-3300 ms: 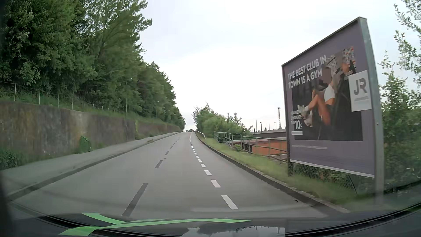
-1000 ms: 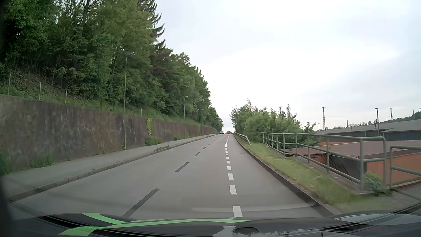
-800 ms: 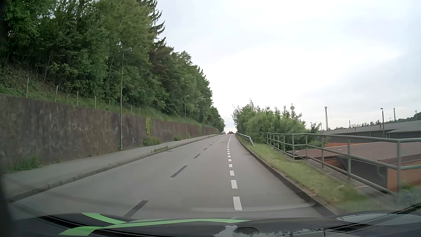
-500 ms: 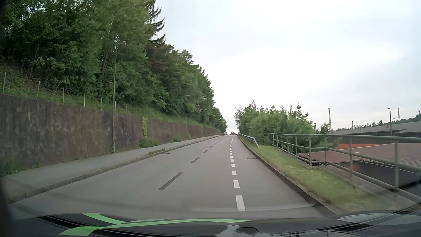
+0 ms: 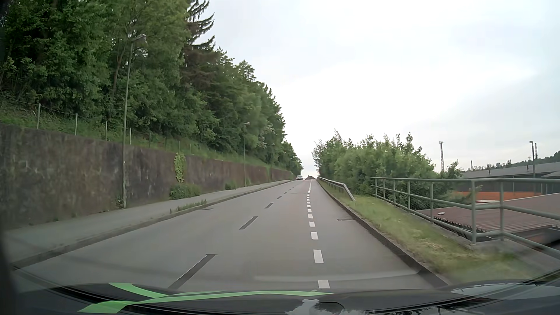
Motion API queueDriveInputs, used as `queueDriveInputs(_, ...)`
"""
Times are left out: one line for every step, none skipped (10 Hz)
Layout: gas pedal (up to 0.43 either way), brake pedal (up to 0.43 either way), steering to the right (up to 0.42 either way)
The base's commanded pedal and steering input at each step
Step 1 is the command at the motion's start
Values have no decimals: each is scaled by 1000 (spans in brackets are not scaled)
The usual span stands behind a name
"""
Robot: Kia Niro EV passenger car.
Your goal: Follow the waypoints while adhering to traffic rules and regulations
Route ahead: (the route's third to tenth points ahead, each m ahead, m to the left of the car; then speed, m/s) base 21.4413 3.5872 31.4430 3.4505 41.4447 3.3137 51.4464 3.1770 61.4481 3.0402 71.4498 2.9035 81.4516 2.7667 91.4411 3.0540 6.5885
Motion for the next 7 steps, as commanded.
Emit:
queueDriveInputs(150, 0, 0)
queueDriveInputs(150, 0, 0)
queueDriveInputs(150, 0, 2)
queueDriveInputs(150, 0, 3)
queueDriveInputs(150, 0, 3)
queueDriveInputs(150, 0, 3)
queueDriveInputs(150, 0, 3)
